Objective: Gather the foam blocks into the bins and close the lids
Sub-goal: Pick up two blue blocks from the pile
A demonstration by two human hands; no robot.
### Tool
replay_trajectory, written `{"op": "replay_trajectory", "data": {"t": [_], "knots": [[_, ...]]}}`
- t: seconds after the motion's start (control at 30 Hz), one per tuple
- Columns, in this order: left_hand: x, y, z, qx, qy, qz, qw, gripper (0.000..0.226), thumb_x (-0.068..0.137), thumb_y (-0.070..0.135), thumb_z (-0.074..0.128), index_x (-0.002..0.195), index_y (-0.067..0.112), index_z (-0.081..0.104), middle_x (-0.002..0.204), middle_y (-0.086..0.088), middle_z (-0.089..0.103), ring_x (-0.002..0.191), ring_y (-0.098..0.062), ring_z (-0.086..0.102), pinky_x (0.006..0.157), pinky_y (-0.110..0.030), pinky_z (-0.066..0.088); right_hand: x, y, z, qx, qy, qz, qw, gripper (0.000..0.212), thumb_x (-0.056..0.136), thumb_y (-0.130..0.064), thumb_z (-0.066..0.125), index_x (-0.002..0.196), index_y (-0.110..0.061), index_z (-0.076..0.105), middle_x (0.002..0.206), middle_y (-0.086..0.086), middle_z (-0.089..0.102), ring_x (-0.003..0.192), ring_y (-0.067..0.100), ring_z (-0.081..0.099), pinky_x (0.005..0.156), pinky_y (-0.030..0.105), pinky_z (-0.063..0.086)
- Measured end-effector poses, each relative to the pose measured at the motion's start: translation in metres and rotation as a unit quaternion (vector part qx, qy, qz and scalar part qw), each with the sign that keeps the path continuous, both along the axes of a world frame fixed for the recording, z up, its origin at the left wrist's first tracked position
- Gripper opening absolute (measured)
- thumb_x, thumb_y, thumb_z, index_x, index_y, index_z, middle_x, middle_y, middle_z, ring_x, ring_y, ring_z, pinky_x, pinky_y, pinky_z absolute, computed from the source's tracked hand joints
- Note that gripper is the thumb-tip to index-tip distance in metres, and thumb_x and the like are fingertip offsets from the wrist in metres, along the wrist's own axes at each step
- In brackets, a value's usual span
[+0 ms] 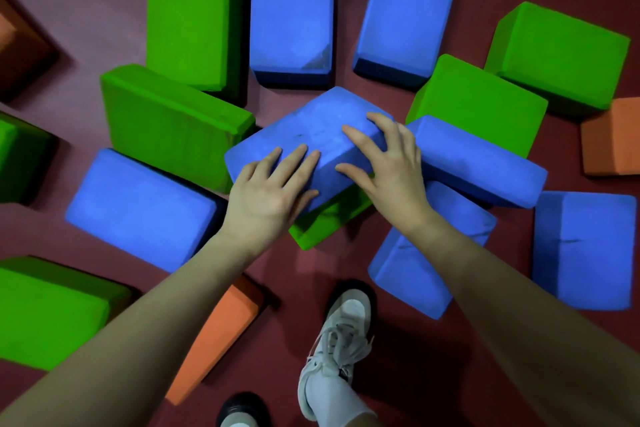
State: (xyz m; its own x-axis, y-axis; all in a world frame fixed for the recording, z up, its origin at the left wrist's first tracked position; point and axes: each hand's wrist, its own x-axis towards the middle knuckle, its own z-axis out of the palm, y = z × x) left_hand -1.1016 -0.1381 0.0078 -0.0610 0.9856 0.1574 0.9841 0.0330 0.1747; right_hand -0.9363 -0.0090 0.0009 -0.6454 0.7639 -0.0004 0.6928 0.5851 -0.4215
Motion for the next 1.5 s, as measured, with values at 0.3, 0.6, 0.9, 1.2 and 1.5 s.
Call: {"op": "replay_trajectory", "data": {"t": [0.3, 0.6, 0.9, 1.2, 1.5], "knots": [[-0.029, 0.012, -0.001, -0.092, 0.037, -0.043, 0.994, 0.103, 0.056, 0.062, 0.076, 0.141, 0.02, 0.038, 0.129, -0.011, 0.059, 0.103, -0.037, 0.063, 0.075, -0.041, 0.049, -0.018, -0.004, -0.003, -0.053, 0.029, -0.048, 0.997, 0.054, 0.085, -0.05, 0.056, 0.13, -0.021, 0.059, 0.141, 0.016, 0.044, 0.123, 0.042, 0.041, 0.098, 0.053, 0.044], [-0.022, -0.001, 0.053, -0.039, -0.04, -0.032, 0.998, 0.082, 0.069, 0.059, 0.061, 0.135, 0.011, 0.051, 0.128, -0.011, 0.061, 0.092, -0.028, 0.068, 0.07, -0.035, 0.047, -0.007, -0.014, 0.047, -0.015, 0.059, -0.036, 0.998, 0.054, 0.089, -0.046, 0.051, 0.138, -0.023, 0.051, 0.149, 0.014, 0.037, 0.131, 0.042, 0.04, 0.104, 0.052, 0.038], [0.039, -0.045, 0.139, -0.064, -0.162, -0.002, 0.985, 0.082, 0.069, 0.062, 0.053, 0.135, 0.013, 0.051, 0.128, -0.008, 0.061, 0.087, -0.025, 0.07, 0.065, -0.037, 0.051, 0.049, -0.076, 0.139, -0.112, 0.091, -0.107, 0.984, 0.065, 0.088, -0.052, 0.045, 0.147, -0.026, 0.037, 0.159, 0.013, 0.011, 0.139, 0.032, 0.035, 0.105, 0.043, 0.041], [0.069, -0.022, 0.141, -0.064, -0.131, 0.007, 0.989, 0.073, 0.075, 0.06, 0.048, 0.136, 0.02, 0.047, 0.142, -0.011, 0.049, 0.076, -0.029, 0.07, 0.06, -0.035, 0.048, 0.069, -0.049, 0.145, -0.132, 0.131, -0.087, 0.979, 0.054, 0.091, -0.036, 0.051, 0.142, -0.021, 0.046, 0.159, 0.011, 0.015, 0.145, 0.023, 0.025, 0.108, 0.04, 0.036], [0.124, 0.05, 0.088, -0.173, -0.192, 0.307, 0.916, 0.09, 0.065, 0.07, 0.028, 0.142, 0.025, 0.045, 0.153, -0.002, 0.035, 0.115, -0.031, 0.058, 0.086, -0.044, 0.046, 0.124, 0.047, 0.075, -0.134, -0.068, 0.003, 0.989, 0.062, 0.088, -0.042, 0.048, 0.145, -0.02, 0.042, 0.154, 0.011, 0.032, 0.137, 0.036, 0.035, 0.111, 0.049, 0.031]]}}
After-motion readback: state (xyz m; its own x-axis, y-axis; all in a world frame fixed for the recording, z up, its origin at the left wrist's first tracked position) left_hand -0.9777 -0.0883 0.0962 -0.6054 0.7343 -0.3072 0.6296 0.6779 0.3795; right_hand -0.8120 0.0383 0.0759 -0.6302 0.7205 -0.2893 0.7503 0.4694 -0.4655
